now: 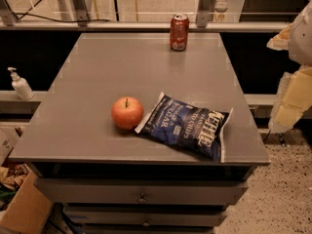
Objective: Pick apple
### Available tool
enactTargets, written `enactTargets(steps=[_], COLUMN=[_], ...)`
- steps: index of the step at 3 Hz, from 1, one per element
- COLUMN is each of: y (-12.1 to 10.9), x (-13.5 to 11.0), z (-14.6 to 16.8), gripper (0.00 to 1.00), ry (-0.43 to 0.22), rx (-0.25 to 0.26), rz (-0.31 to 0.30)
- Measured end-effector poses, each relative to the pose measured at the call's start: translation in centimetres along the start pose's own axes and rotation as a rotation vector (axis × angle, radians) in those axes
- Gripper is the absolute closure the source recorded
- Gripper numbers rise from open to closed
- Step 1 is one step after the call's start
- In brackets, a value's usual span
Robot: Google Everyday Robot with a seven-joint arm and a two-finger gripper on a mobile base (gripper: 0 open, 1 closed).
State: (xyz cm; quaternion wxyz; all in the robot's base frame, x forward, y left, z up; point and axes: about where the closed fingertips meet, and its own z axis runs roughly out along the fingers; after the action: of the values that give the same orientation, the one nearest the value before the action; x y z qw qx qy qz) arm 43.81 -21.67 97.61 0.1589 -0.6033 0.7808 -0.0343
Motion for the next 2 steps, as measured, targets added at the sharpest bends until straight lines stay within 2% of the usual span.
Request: enactTargets(steps=[1, 2], y=[0.06, 0.62], x=[-0.25, -1.17], z=[-0.18, -0.07], gripper=[0.0, 0.0], ry=[-0.013, -0.056], rx=[0.009, 0.016], rz=[-0.004, -0.012])
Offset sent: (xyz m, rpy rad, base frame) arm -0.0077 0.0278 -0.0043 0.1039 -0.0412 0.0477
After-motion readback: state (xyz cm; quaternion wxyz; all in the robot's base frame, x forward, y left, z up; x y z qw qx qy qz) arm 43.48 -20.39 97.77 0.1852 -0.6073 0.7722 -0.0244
